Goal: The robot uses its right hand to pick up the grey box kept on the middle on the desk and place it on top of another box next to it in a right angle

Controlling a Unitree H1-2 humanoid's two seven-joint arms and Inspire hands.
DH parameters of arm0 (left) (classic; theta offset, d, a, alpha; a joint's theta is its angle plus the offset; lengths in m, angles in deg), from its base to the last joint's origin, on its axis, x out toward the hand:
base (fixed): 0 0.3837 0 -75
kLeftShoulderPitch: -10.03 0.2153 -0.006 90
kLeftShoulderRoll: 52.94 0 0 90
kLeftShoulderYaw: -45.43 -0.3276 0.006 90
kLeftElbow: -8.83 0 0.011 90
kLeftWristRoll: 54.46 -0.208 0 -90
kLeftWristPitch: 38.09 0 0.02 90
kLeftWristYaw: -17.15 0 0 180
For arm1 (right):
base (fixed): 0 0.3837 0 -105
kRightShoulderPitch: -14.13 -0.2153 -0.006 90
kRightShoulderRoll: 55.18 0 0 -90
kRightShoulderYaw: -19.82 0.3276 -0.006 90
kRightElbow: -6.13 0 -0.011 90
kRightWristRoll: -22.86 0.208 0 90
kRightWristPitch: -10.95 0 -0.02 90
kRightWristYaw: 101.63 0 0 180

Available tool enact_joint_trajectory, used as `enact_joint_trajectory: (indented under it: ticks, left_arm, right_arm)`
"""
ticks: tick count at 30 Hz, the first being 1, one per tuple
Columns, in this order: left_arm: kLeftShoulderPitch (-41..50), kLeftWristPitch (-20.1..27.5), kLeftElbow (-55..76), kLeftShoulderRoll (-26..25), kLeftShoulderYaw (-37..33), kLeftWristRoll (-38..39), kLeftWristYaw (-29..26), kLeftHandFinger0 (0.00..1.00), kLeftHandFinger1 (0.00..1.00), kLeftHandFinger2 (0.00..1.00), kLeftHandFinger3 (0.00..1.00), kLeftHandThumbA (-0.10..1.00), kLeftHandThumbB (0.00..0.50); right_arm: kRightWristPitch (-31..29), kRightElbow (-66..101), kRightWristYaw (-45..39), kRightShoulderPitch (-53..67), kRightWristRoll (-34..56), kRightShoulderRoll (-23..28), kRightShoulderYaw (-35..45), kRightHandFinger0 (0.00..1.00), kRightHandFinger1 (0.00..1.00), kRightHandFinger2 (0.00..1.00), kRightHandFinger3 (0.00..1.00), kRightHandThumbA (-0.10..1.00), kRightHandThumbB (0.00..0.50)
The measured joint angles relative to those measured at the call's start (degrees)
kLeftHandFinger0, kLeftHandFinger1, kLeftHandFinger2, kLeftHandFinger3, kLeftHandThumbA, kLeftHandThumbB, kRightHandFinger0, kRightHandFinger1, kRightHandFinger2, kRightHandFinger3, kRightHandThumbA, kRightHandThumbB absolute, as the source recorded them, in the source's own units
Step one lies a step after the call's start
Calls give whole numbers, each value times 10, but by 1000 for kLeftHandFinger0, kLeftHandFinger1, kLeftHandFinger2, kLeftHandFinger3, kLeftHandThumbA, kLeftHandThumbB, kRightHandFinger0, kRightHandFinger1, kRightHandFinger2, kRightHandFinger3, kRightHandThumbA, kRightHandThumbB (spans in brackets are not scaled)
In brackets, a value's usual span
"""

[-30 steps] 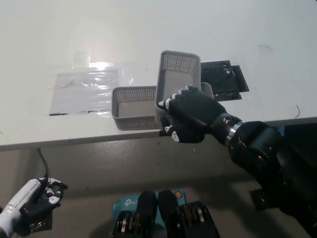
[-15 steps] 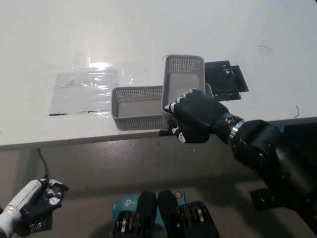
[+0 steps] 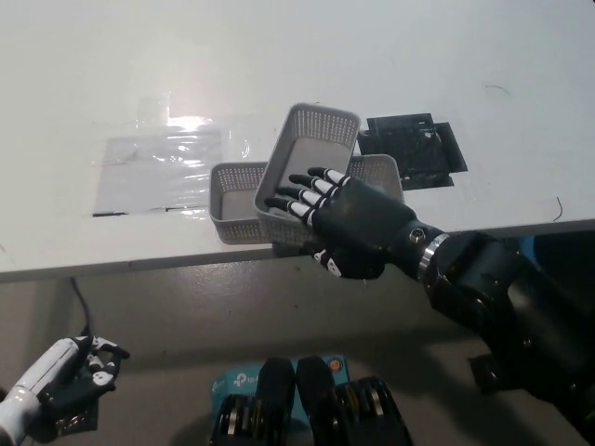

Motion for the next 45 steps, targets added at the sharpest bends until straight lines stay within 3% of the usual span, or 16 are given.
enact_joint_trajectory:
  ticks: [14, 15, 17, 21, 25, 31, 33, 34, 36, 37, 38, 40, 41, 43, 45]
  left_arm:
    - [0, -3, -2, 0, -1, 0, 1, 210, 134, 194, 521, 443, 134]
    - [0, -2, -2, 0, -1, 0, 1, 214, 138, 198, 514, 444, 133]
    - [1, -2, -2, 0, -1, 0, 1, 207, 129, 186, 492, 441, 134]
    - [6, -2, -2, 1, -1, 1, 1, 202, 120, 169, 459, 458, 144]
    - [8, -2, -3, 1, -1, 1, 1, 253, 134, 178, 492, 485, 141]
    - [8, -2, -3, 2, -2, 1, 1, 222, 112, 165, 463, 487, 145]
    - [8, -2, -4, 2, -2, 1, 1, 204, 107, 162, 468, 478, 137]
    - [8, -2, -4, 2, -2, 1, 1, 197, 125, 195, 478, 489, 144]
    - [7, -2, -4, 3, -2, 1, 1, 201, 139, 230, 488, 479, 136]
    - [7, -2, -4, 4, -2, 0, 1, 179, 125, 221, 486, 460, 133]
    - [7, -2, -4, 5, -2, 1, 1, 178, 124, 209, 492, 476, 127]
    - [8, -1, -4, 5, -2, 0, 1, 175, 117, 197, 494, 474, 129]
    - [8, -1, -4, 5, -2, 0, 1, 175, 115, 190, 497, 477, 126]
    - [11, 0, -4, 5, -2, 0, 1, 181, 119, 188, 493, 479, 124]
    - [15, -1, -4, 5, -2, 0, 1, 205, 132, 195, 493, 500, 135]
  right_arm:
    - [30, 76, -67, 7, 5, -3, 19, 1000, 1000, 1000, 1000, 266, 498]
    - [32, 78, -71, 7, 5, -3, 21, 1000, 1000, 1000, 1000, 279, 500]
    - [37, 90, -83, 7, 5, -3, 26, 1000, 1000, 1000, 1000, 427, 500]
    - [45, 135, -103, 7, 5, -2, 38, 1000, 1000, 1000, 1000, 541, 500]
    - [67, 216, -135, 9, 14, -1, 66, 1000, 1000, 1000, 1000, 566, 500]
    - [116, 364, -186, 27, 46, 10, 117, 1000, 1000, 1000, 1000, 540, 500]
    - [139, 406, -203, 41, 61, 16, 136, 1000, 1000, 1000, 1000, 494, 449]
    - [149, 424, -209, 46, 67, 20, 145, 1000, 1000, 1000, 1000, 523, 384]
    - [173, 457, -222, 62, 83, 28, 168, 1000, 1000, 1000, 1000, 551, 330]
    - [184, 474, -226, 74, 90, 33, 184, 827, 1000, 1000, 1000, 521, 284]
    - [195, 488, -229, 86, 97, 37, 200, 656, 1000, 1000, 1000, 400, 222]
    - [211, 511, -224, 130, 114, 37, 250, 569, 850, 1000, 1000, 244, 195]
    - [217, 512, -214, 159, 124, 29, 279, 548, 806, 1000, 1000, 218, 201]
    - [226, 508, -197, 219, 139, 9, 323, 374, 630, 919, 1000, 91, 193]
    - [226, 490, -177, 267, 150, -15, 353, 280, 535, 856, 1000, 29, 198]
